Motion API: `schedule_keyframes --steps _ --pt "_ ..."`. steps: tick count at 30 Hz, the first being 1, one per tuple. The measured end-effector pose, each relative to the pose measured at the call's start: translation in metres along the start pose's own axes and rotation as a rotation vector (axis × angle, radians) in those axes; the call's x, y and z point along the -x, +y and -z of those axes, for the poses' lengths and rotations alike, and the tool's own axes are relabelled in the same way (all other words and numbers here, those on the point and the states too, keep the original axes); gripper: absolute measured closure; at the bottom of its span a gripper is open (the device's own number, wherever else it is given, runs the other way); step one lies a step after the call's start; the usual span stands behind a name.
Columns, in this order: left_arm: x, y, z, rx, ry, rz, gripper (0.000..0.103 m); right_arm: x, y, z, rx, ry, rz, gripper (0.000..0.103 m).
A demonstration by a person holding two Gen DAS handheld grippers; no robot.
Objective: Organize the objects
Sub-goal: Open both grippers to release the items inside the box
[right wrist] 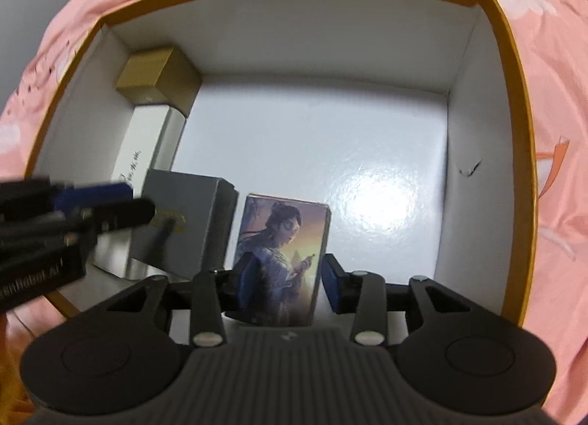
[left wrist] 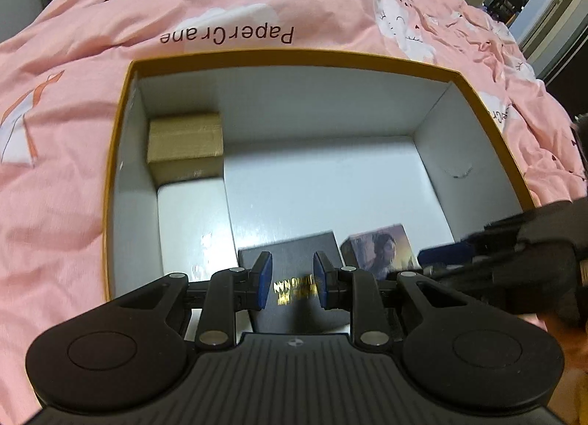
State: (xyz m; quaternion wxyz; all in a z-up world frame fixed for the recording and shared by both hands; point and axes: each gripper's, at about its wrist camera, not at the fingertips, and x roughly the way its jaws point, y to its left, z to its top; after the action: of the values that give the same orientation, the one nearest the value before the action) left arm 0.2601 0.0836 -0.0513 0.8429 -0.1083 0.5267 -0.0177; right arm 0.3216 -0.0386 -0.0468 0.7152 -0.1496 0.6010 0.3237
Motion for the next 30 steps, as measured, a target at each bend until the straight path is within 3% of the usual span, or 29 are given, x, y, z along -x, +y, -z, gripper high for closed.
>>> schedule_keyframes --steps 8,12,18,25,30 --pt "-0.033 0.005 -0.026 0.022 0.049 -0.016 0.075 0.003 -0.014 -0.015 -0.03 0.013 -0.018 0.063" --pt "-0.043 0.01 -0.028 0.039 0.101 0.009 0.075 -0.002 -0.023 -0.019 -0.076 0.036 -0.036 0.085" --pt "-0.054 0.014 -0.02 0.046 0.201 0.02 0.079 -0.003 -0.021 -0.019 -0.072 0.055 -0.068 0.078" --pt "-0.047 0.013 -0.019 0.004 0.201 0.006 0.079 -0.011 -0.021 -0.021 -0.08 0.08 -0.089 0.073" --pt "-0.047 0.018 -0.019 -0.009 0.215 -0.028 0.079 -0.021 -0.023 -0.02 -0.129 0.099 -0.151 0.077"
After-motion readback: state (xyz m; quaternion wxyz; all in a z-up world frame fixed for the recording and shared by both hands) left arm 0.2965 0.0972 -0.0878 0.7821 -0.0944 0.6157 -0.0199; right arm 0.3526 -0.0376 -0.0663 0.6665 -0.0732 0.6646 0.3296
